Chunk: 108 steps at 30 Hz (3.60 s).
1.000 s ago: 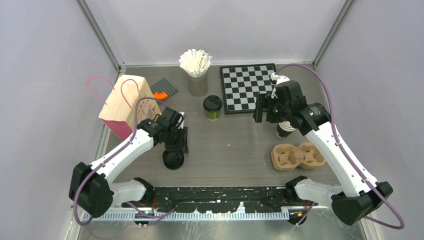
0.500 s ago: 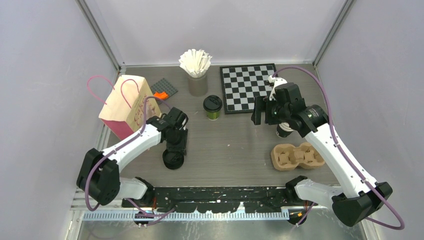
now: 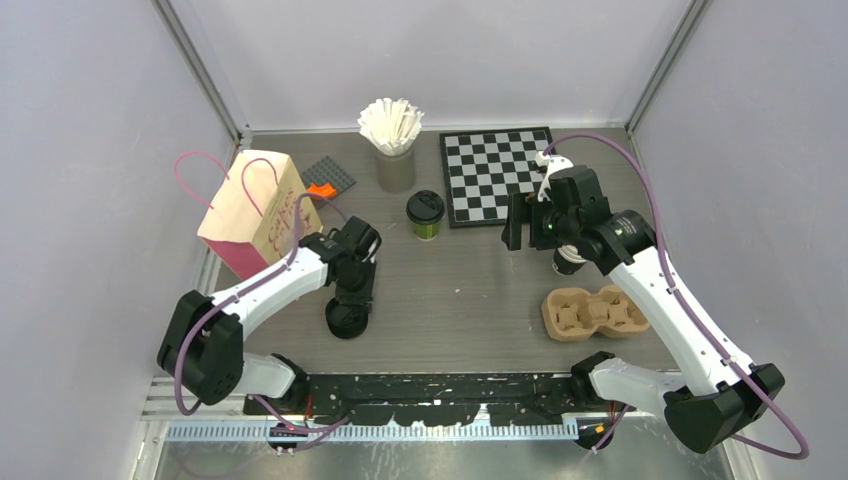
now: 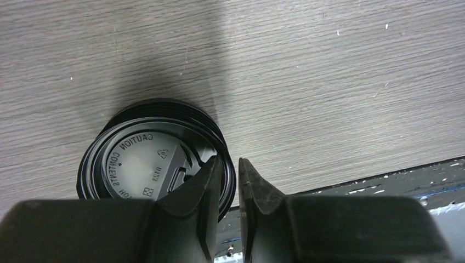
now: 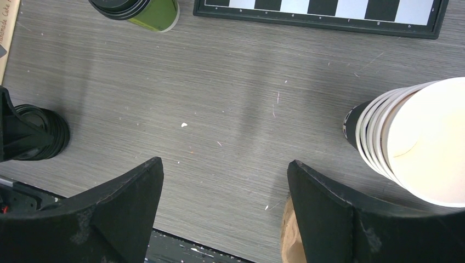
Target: Pack the takeout coffee
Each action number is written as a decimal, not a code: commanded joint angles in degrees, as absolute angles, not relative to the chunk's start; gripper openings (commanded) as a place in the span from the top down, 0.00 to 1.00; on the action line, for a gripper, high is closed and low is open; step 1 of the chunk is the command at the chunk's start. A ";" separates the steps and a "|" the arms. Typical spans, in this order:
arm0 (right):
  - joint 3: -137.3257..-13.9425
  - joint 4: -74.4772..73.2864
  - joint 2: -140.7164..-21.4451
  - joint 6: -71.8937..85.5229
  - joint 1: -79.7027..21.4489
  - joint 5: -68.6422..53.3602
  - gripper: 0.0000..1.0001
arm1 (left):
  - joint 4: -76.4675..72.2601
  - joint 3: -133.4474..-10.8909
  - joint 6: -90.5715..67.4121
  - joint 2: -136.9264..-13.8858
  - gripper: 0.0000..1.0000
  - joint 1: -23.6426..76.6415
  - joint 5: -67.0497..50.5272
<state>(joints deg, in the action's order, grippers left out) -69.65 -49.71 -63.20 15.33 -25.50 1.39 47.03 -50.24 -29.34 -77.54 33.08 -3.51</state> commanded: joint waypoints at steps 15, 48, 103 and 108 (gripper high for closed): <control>-68.31 -45.95 -62.58 15.57 -25.50 0.83 0.13 | 50.56 -56.14 -29.41 -71.35 1.00 34.34 -1.35; -74.46 -47.33 -69.60 14.98 -23.93 32.12 0.16 | 38.86 -55.08 -35.17 -52.93 1.00 34.29 -17.63; -76.88 -55.23 -77.77 7.90 -14.55 24.73 0.88 | 41.47 -50.10 -31.33 -49.28 1.00 34.32 -13.49; -77.57 -56.40 -78.02 7.60 -14.58 25.64 0.90 | 41.50 -49.84 -31.40 -48.79 1.00 34.36 -13.33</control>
<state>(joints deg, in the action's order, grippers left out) -74.59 -55.42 -78.65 8.75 -14.76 23.53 41.91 -50.17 -32.27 -49.98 34.13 -13.93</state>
